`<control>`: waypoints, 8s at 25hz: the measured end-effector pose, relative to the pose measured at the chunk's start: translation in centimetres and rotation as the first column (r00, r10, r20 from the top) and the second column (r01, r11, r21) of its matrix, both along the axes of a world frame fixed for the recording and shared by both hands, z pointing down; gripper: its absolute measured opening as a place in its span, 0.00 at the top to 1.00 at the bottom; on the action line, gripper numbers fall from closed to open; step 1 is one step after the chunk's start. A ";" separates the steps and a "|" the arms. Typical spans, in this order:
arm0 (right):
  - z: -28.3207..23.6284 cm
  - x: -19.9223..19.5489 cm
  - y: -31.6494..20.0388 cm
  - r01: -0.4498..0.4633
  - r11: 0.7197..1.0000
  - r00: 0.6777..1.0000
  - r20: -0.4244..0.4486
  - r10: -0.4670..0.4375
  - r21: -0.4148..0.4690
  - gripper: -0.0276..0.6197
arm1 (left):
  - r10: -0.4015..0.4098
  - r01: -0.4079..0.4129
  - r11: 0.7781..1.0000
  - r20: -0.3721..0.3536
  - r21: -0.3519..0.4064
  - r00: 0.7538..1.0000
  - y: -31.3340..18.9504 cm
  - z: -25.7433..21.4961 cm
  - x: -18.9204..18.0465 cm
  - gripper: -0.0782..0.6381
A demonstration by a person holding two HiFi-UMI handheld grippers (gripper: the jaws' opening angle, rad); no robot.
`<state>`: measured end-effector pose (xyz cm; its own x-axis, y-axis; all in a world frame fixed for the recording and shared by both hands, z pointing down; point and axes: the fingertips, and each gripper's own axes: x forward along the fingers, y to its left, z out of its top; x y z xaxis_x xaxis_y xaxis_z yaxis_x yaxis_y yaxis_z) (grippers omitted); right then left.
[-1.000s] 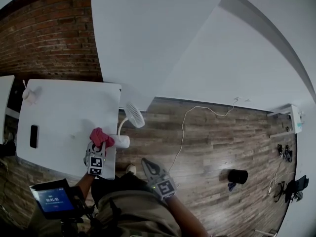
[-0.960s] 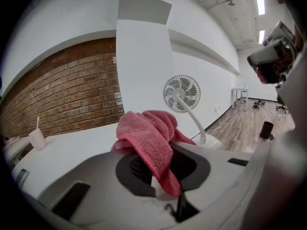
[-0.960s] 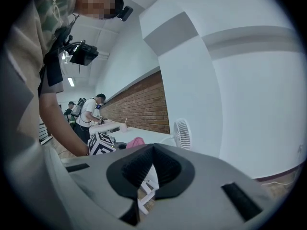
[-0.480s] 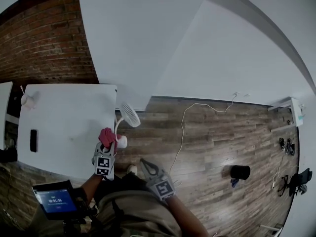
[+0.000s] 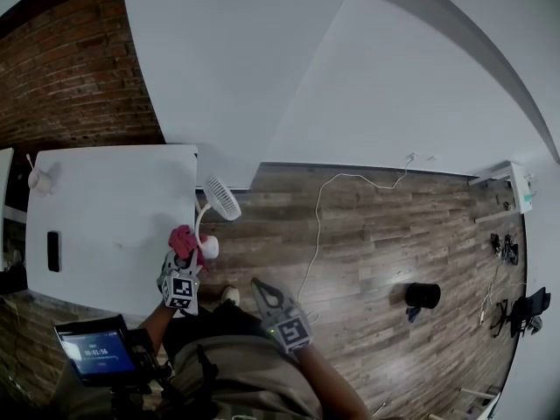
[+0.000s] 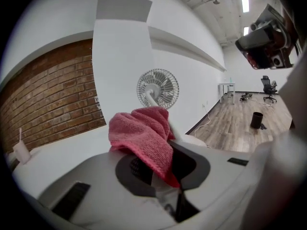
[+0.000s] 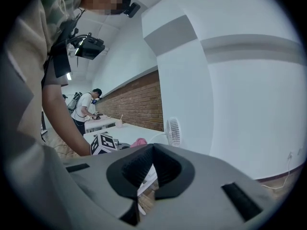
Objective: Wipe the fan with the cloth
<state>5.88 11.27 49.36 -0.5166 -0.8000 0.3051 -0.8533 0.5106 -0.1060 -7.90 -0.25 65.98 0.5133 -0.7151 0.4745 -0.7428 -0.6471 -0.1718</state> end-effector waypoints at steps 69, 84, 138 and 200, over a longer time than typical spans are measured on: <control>2.2 -1.3 0.3 0.084 0.996 0.996 -0.025 -0.085 -0.043 0.95 | -0.055 0.048 0.997 -0.119 -0.065 0.991 0.9 0.7 -0.4 0.79; 3.7 -0.6 -0.9 -0.035 0.998 0.999 0.036 0.037 -0.053 0.95 | -0.088 0.080 0.995 -0.165 -0.051 0.982 0.4 1.3 -2.3 0.79; 6.1 -15.4 -7.2 0.176 0.984 0.965 0.197 -0.173 0.000 0.42 | 0.019 -0.007 0.995 -0.112 0.104 0.994 5.5 -8.0 0.1 0.79; 28.8 -12.6 -6.0 -0.199 0.977 0.979 0.054 0.195 0.081 0.81 | -0.086 0.178 0.963 -0.400 0.200 0.913 0.3 -5.3 -4.1 0.86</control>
<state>-6.73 5.27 78.15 -0.3579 -0.9097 0.2106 -0.9333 0.3417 -0.1102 -11.97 0.07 60.66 0.5155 -0.8535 0.0766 -0.8564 -0.5160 0.0140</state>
